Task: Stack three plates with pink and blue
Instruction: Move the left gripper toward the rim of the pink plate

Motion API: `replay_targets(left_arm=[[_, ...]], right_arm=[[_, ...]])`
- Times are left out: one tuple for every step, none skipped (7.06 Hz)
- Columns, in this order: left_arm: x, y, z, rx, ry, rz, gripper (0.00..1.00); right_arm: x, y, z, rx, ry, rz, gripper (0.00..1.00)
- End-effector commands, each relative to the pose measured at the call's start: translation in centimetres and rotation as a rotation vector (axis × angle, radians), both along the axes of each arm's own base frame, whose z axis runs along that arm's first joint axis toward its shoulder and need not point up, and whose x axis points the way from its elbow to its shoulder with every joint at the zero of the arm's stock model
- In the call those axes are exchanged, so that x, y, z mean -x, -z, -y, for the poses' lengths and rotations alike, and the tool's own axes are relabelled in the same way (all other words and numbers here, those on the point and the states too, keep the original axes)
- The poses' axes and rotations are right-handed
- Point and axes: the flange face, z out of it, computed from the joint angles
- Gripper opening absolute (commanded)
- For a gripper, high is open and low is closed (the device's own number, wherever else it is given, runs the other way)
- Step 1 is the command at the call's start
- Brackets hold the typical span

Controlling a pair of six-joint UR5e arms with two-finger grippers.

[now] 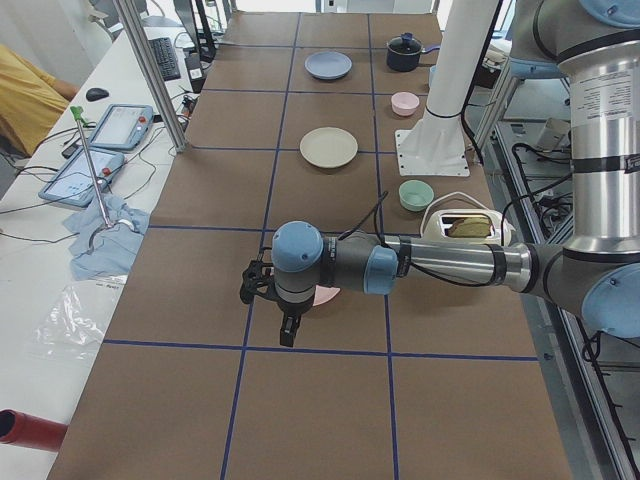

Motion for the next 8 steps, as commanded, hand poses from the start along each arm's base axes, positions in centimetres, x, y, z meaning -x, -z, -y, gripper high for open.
replay_targets(left_arm=[[0.0, 0.6, 0.1, -0.045, 0.0, 0.002, 1.0], [0.0, 1.5, 0.5, -0.13, -0.001, 0.001, 1.0], [-0.2, 2.1, 0.8, -0.178, 0.0, 0.002, 1.0], [-0.2, 2.8, 1.2, -0.196, 0.003, 0.0, 1.0], [-0.2, 4.7, 2.5, -0.257, 0.018, -0.008, 1.0], [-0.2, 8.4, 3.7, -0.437, 0.02, -0.008, 1.0], [-0.2, 9.7, 3.5, -0.612, 0.017, -0.007, 1.0], [-0.3, 9.2, 4.4, -0.626, 0.047, -0.028, 1.0]], right_arm=[[0.0, 0.3, 0.2, -0.015, -0.003, 0.002, 1.0], [0.0, 1.0, 0.5, -0.066, -0.009, 0.006, 1.0], [0.1, 1.8, 0.9, -0.14, -0.009, 0.007, 1.0], [0.1, 2.8, 1.2, -0.219, -0.011, 0.015, 1.0], [0.4, 2.9, 1.3, -0.211, -0.028, 0.021, 1.0], [1.4, 3.4, 1.4, -0.208, -0.016, 0.031, 1.0], [1.8, 3.4, 1.5, -0.208, -0.006, 0.039, 1.0], [1.8, 3.5, 1.4, -0.209, -0.004, 0.047, 1.0]])
